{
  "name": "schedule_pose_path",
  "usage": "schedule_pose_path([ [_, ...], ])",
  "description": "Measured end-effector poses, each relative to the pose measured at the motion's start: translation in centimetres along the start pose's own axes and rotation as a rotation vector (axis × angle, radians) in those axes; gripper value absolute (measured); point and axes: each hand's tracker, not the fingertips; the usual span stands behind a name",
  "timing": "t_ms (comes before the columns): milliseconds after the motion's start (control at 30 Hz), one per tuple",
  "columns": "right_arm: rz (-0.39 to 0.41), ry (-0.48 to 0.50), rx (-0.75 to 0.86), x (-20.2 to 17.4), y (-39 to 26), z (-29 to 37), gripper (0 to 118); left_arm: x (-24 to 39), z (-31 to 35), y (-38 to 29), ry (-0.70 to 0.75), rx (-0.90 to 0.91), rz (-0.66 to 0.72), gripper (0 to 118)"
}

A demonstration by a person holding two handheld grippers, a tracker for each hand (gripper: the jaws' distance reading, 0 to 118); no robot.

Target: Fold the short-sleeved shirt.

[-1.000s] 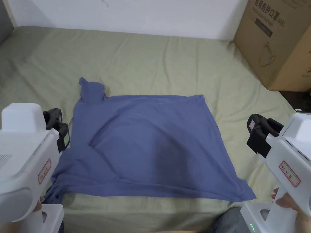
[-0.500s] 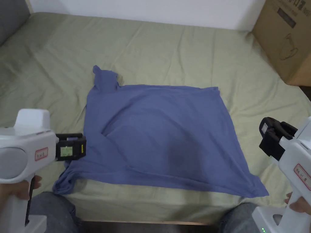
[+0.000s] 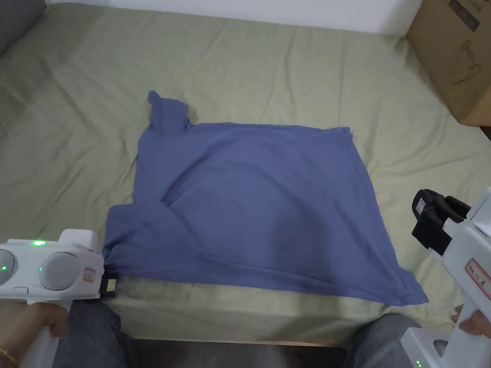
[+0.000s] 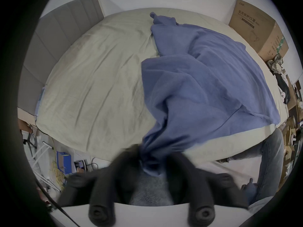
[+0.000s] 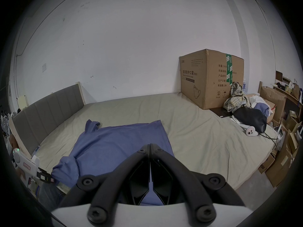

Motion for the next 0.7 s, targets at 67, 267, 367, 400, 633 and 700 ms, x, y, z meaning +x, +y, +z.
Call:
schedule_pose_path([
  [67, 0.0, -0.005, -0.006, 0.2, -0.1, 0.0, 0, 0.1, 0.1, -0.1, -0.011, 0.008, 0.046, 1],
  [267, -0.002, -0.03, -0.09, 1.8, -0.5, -0.4, 0, -0.3, 3.2, -0.3, -0.014, 0.152, 0.057, 0],
  [367, -0.017, -0.041, -0.2, 3.4, -1.0, -1.5, 0, -0.7, 5.0, 0.1, -0.042, 0.222, 0.112, 0],
  [400, -0.03, -0.034, -0.229, 4.0, -1.2, -1.9, 3, -0.8, 5.1, 0.3, -0.048, 0.225, 0.118, 0],
  [633, -0.038, -0.027, -0.537, 7.3, -4.6, -6.3, 116, -0.2, 5.7, 0.6, -0.055, 0.234, 0.115, 0],
  [700, -0.037, -0.081, -0.651, 8.0, -5.9, -7.8, 115, -0.1, 5.7, 0.7, -0.057, 0.233, 0.119, 0],
])
